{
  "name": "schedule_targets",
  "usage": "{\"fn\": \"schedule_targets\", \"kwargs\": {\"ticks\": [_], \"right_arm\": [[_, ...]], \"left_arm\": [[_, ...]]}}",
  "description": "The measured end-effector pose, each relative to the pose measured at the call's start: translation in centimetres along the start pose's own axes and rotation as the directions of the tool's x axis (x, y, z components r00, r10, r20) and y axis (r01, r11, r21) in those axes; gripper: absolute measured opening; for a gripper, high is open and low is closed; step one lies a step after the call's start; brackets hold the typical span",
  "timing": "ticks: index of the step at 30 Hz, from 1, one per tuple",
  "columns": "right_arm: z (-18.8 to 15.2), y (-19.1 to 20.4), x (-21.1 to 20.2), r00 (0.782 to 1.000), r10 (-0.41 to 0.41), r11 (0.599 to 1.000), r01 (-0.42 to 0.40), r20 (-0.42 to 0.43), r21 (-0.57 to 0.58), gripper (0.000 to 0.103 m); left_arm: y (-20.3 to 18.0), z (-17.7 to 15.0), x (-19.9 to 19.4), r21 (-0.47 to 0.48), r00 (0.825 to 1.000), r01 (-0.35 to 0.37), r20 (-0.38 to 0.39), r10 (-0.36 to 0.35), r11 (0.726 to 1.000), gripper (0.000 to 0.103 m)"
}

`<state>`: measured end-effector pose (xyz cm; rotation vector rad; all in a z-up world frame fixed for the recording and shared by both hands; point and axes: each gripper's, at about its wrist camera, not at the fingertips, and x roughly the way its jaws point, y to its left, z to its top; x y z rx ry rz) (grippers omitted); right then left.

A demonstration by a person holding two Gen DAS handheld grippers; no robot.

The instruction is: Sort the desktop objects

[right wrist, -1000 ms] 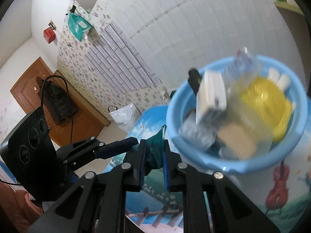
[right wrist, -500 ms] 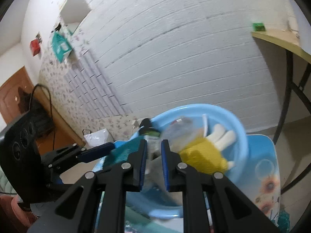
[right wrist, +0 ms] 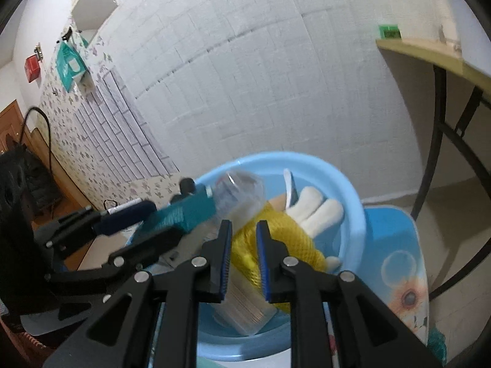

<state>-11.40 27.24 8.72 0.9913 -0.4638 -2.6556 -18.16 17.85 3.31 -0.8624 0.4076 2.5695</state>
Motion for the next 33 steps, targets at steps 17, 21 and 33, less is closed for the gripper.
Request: {"fn": "schedule_targets", "kwargs": {"ticks": [17,21,33], "right_arm": [[-0.8,-0.4,1.9,0.963,-0.258,0.965,0.254,0.079,0.056,0.055],[-1.0,-0.1,2.0,0.962,-0.241,0.970,0.241,0.127,0.013,0.060],[-2.0,0.2,1.6,0.965,-0.133,0.989,0.143,0.225,-0.032,0.081]], "left_arm": [[3.4,-0.7,3.0,-0.204,0.996,-0.087,0.010,0.091,0.975,0.074],[4.1,-0.7,2.7,-0.238,0.994,-0.096,0.026,0.105,0.966,0.076],[4.0,-0.8,3.0,-0.325,0.979,-0.170,0.048,0.196,0.930,0.078]]}}
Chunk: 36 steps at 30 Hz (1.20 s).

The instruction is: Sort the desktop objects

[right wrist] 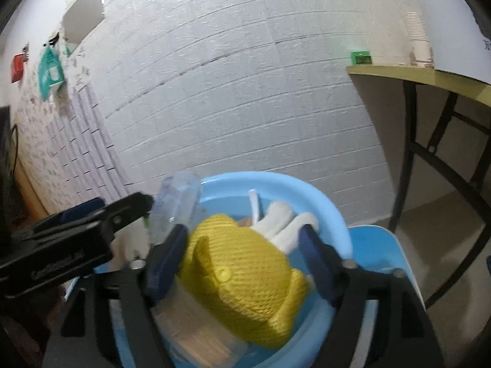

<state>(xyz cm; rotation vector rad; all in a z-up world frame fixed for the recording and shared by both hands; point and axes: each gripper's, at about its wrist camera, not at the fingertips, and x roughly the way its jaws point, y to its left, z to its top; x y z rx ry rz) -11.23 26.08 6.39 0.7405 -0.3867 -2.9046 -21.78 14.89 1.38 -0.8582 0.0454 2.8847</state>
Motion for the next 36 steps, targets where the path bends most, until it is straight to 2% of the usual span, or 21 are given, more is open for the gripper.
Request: {"fn": "schedule_targets", "kwargs": {"ticks": [6,9,17,22,26,31,36], "right_arm": [[-0.1,-0.4,-0.5,0.999,0.041,0.999,-0.041,0.008,0.012,0.081],[-0.1,-0.7,-0.6,0.999,0.051,0.998,-0.051,0.015,0.030,0.081],[-0.1,-1.0,-0.6,0.998,0.055,0.997,-0.055,0.017,0.050,0.087],[0.3,-1.5,-0.6,0.994,0.107,0.990,-0.107,0.010,0.091,0.087],[0.6,-0.7,-0.8,0.997,0.079,0.995,-0.078,-0.021,0.061,0.087],[0.8,0.8,-2.4,0.999,0.043,0.998,-0.042,-0.028,0.037,0.087],[1.4,2.9,-4.6,0.999,0.036,0.999,-0.036,-0.014,0.013,0.087]], "left_arm": [[-0.3,-0.1,-0.4,-0.022,0.999,-0.037,0.009,0.037,0.999,0.079],[0.1,0.0,-0.6,-0.045,0.997,-0.070,0.017,0.071,0.996,0.089],[0.8,0.2,-1.5,-0.038,0.993,-0.117,0.013,0.117,0.992,0.095],[1.4,0.1,-2.7,-0.030,0.991,-0.135,0.002,0.135,0.990,0.099],[2.6,-0.2,-4.4,-0.050,0.991,-0.129,0.011,0.130,0.990,0.103],[4.3,-1.0,-5.1,-0.075,0.991,-0.131,-0.051,0.127,0.989,0.103],[5.2,-1.5,-6.1,-0.021,0.983,-0.163,-0.091,0.160,0.986,0.103]]}}
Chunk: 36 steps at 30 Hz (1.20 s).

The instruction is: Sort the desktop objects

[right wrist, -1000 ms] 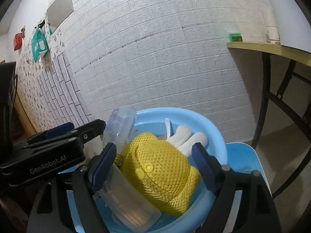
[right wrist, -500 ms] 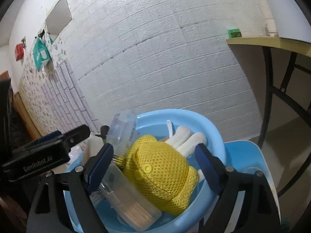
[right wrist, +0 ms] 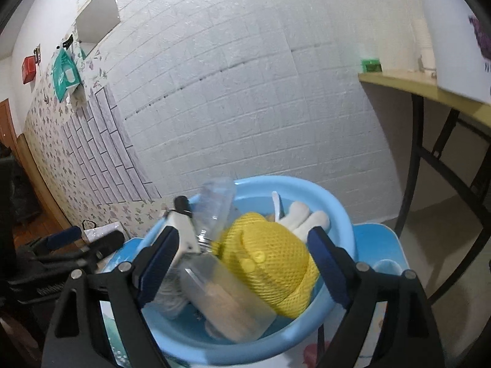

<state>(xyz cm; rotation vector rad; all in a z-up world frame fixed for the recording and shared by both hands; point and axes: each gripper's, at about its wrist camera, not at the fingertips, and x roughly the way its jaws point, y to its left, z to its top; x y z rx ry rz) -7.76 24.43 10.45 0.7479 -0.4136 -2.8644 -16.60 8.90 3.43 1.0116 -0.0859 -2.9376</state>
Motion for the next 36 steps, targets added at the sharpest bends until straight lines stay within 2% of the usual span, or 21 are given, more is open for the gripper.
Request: {"fn": "schedule_targets", "kwargs": {"ticks": [4,8,13,16,19,22,25,33,36], "right_arm": [[0.4,1.4,-1.1,1.000,-0.014,1.000,0.014,-0.014,-0.005,0.087],[1.0,2.9,-2.0,0.998,-0.052,0.998,0.051,-0.022,-0.024,0.087],[1.0,5.7,-3.8,0.996,-0.088,0.992,0.086,-0.027,-0.090,0.089],[0.4,7.3,-4.9,0.994,-0.106,0.988,0.101,-0.037,-0.121,0.089],[-0.3,9.0,-6.2,0.991,-0.131,0.979,0.124,-0.036,-0.160,0.091],[-1.0,10.3,-7.6,0.991,-0.136,0.975,0.133,-0.004,-0.178,0.103],[-1.4,11.3,-8.6,0.985,-0.171,0.966,0.169,0.006,-0.194,0.103],[-1.7,12.1,-9.9,0.983,-0.181,0.969,0.173,-0.026,-0.175,0.103],[-1.8,12.5,-10.5,0.981,-0.195,0.965,0.190,-0.010,-0.181,0.103]], "left_arm": [[1.1,-0.4,-1.4,0.016,1.000,0.010,0.001,-0.010,1.000,0.103],[2.6,-1.4,-2.6,-0.001,0.999,0.024,-0.038,-0.024,1.000,0.103],[4.1,-2.5,-3.9,-0.008,0.998,0.028,-0.057,-0.028,1.000,0.103],[4.9,-2.9,-5.3,-0.031,0.998,0.055,-0.034,-0.056,0.998,0.103],[5.1,-3.3,-6.7,-0.004,0.998,0.055,-0.006,-0.055,0.998,0.103],[5.2,-3.8,-7.7,0.018,0.999,0.054,0.001,-0.054,0.998,0.103],[5.4,-4.3,-8.5,0.028,0.997,0.078,-0.009,-0.078,0.997,0.103],[6.1,-4.7,-10.4,0.034,0.996,0.089,0.001,-0.089,0.995,0.103],[6.3,-4.9,-10.8,0.034,0.996,0.087,0.003,-0.088,0.996,0.103]]}}
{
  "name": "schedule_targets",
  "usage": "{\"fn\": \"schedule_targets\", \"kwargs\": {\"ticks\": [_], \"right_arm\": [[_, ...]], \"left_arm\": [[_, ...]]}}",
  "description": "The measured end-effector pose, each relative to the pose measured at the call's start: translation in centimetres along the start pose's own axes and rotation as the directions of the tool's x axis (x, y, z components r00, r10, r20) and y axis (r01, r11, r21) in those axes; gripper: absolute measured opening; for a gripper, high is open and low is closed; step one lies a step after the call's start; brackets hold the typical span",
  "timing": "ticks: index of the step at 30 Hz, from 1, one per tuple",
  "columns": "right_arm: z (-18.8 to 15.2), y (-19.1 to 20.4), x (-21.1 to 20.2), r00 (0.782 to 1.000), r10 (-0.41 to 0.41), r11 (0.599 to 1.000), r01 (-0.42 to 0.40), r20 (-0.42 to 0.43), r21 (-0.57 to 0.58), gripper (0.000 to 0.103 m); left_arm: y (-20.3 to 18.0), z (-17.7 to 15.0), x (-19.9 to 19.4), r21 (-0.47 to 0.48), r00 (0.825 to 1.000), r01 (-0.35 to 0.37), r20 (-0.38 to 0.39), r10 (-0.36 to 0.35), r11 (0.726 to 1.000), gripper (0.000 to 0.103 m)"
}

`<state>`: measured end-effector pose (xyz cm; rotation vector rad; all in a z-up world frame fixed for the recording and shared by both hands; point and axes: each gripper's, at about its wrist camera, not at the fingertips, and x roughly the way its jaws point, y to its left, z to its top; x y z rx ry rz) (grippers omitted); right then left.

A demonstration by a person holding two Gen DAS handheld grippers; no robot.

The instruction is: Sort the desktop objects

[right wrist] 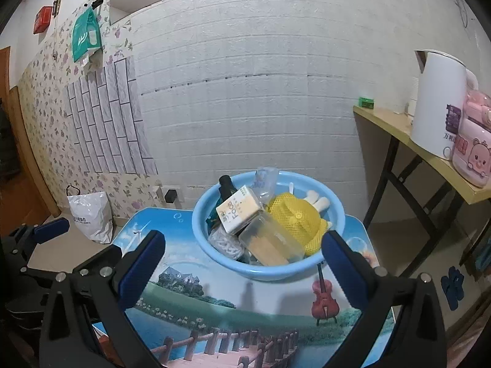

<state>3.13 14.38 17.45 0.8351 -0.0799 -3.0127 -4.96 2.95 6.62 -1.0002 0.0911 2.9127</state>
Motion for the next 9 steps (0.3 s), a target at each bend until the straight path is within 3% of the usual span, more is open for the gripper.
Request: {"fn": "schedule_targets", "kwargs": {"ticks": [9], "right_arm": [[0.29,0.56,-1.16,1.000,-0.015,1.000,0.015,0.018,-0.011,0.103]], "left_arm": [[0.09,-0.70,-1.08,-0.016,0.999,-0.011,0.044,0.012,1.000,0.103]]}}
